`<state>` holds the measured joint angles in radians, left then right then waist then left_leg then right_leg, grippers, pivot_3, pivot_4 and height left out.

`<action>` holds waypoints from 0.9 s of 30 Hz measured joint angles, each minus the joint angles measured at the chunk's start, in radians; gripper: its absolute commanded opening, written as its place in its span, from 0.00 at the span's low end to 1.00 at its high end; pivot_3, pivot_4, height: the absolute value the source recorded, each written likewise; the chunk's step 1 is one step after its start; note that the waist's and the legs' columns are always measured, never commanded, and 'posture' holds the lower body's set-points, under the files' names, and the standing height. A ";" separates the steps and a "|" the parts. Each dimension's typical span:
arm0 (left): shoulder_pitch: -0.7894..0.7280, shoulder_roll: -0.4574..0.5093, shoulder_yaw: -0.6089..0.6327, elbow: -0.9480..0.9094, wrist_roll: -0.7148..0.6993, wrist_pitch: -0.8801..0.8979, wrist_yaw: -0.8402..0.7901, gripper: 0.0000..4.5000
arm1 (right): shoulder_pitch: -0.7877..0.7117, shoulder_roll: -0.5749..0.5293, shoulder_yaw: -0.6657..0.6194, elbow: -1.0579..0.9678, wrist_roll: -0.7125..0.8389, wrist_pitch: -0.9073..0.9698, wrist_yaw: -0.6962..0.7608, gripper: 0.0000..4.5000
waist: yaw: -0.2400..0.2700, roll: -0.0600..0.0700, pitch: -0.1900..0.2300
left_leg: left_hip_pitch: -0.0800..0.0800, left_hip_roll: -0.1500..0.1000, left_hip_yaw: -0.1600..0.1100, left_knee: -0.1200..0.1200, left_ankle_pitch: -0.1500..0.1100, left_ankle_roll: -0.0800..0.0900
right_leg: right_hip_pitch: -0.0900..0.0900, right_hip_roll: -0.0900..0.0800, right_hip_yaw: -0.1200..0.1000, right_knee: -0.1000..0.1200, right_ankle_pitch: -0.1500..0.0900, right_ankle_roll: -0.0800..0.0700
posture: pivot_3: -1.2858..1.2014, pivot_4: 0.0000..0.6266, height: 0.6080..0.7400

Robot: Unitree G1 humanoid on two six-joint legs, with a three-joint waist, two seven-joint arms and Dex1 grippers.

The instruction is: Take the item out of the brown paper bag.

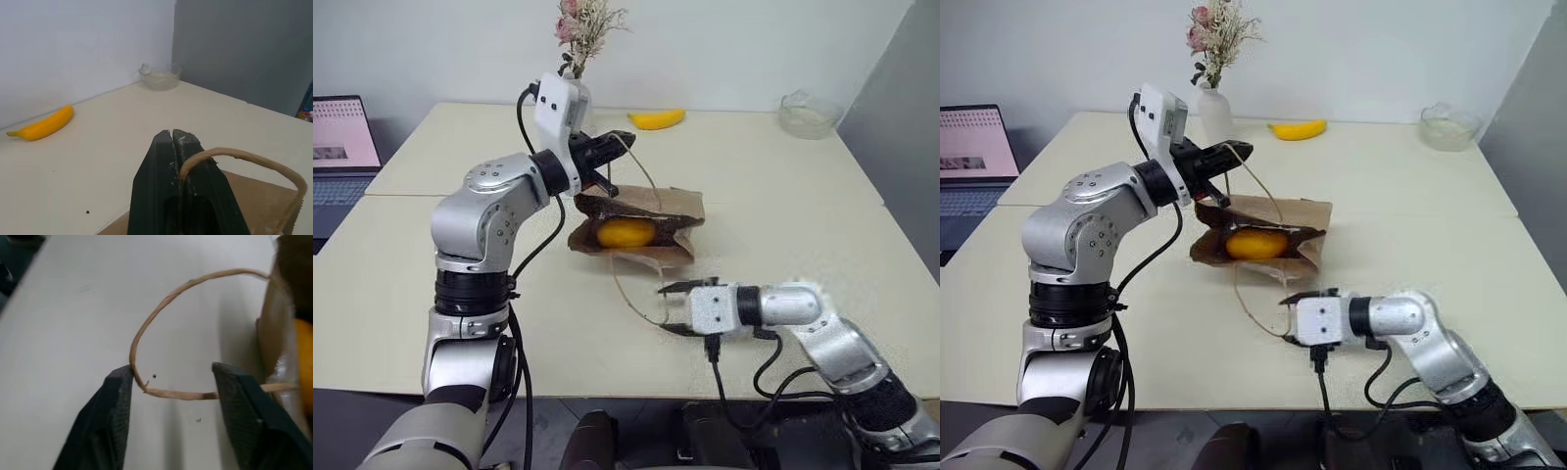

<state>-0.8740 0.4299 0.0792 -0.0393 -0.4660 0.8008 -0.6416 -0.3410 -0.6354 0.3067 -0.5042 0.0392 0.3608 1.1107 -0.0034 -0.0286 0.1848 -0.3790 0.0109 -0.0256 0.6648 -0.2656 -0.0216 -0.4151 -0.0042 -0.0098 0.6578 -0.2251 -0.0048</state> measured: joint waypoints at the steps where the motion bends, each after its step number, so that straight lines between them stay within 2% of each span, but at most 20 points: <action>1: 0.000 0.000 0.002 -0.002 -0.007 0.006 0.000 0.00 | -0.005 -0.023 -0.021 -0.030 0.044 0.050 0.020 0.67 | 0.000 0.000 0.000 | 0.000 0.000 0.000 0.000 0.000 0.000 | 0.000 0.000 0.000 0.000 0.000 0.000 | 0.52 0.24 1.00; 5: 0.000 -0.003 0.011 -0.011 -0.054 0.044 -0.002 0.00 | -0.046 -0.099 -0.125 -0.115 0.232 0.239 0.066 0.67 | -0.001 0.000 0.000 | 0.000 0.001 0.000 0.000 0.000 0.000 | 0.000 0.000 -0.001 0.000 0.000 0.000 | 0.52 0.24 1.00; 8: -0.003 -0.016 0.036 -0.017 -0.119 0.090 -0.002 0.00 | -0.101 -0.082 -0.183 -0.143 0.347 0.363 0.025 0.67 | -0.004 0.000 0.000 | 0.000 0.001 0.000 -0.001 0.000 0.000 | 0.000 0.000 0.000 0.000 0.000 0.000 | 0.52 0.24 1.00; 11: -0.018 -0.017 0.046 -0.028 -0.168 0.127 -0.004 0.00 | -0.172 -0.031 -0.164 -0.161 0.363 0.416 -0.068 0.67 | -0.005 0.000 0.000 | -0.001 0.001 0.000 -0.001 0.000 0.000 | -0.002 0.000 0.000 0.001 0.000 0.000 | 0.52 0.24 1.00; 15: -0.048 -0.012 0.055 -0.026 -0.197 0.136 -0.002 0.00 | -0.265 0.082 -0.010 -0.135 0.263 0.462 -0.235 0.67 | -0.006 0.000 0.000 | -0.003 0.001 0.001 -0.001 0.000 0.000 | -0.005 0.000 0.001 0.002 0.000 0.000 | 0.52 0.24 1.00; 20: -0.053 0.007 0.057 -0.004 -0.202 0.136 -0.004 0.00 | -0.376 0.182 0.190 -0.011 0.090 0.439 -0.373 0.67 | -0.008 0.000 0.000 | -0.004 0.001 0.001 -0.001 0.000 0.000 | -0.006 0.000 0.001 0.002 0.000 0.000 | 0.52 0.24 1.00; 23: -0.053 0.029 0.058 0.002 -0.202 0.136 -0.009 0.00 | -0.409 0.220 0.264 0.081 -0.002 0.393 -0.427 0.81 | -0.008 0.000 0.000 | -0.004 0.000 0.001 -0.001 0.000 0.000 | -0.006 0.000 0.001 0.001 0.000 0.000 | 0.52 0.24 1.00; 25: -0.052 0.045 0.058 0.004 -0.202 0.136 -0.018 0.00 | -0.434 0.217 0.313 0.147 -0.073 0.342 -0.443 0.97 | -0.008 0.000 0.000 | -0.004 0.000 0.001 -0.001 0.000 0.000 | -0.006 0.000 0.001 0.001 0.000 0.000 | 0.52 0.24 1.00; 27: -0.052 0.054 0.058 0.004 -0.202 0.135 -0.026 0.00 | -0.464 0.192 0.362 0.223 -0.156 0.267 -0.444 0.99 | -0.008 0.000 0.000 | -0.004 -0.001 0.001 -0.001 0.000 0.000 | -0.006 0.000 0.001 0.001 0.000 0.000 | 0.52 0.24 1.00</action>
<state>-0.9257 0.4839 0.1375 -0.0356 -0.6679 0.9360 -0.6675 -0.8047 -0.4429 0.6682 -0.2811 -0.1170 0.6281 0.6664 -0.0110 -0.0286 0.1850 -0.3832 0.0102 -0.0247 0.6641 -0.2655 -0.0218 -0.4209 -0.0044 -0.0091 0.6588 -0.2251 -0.0050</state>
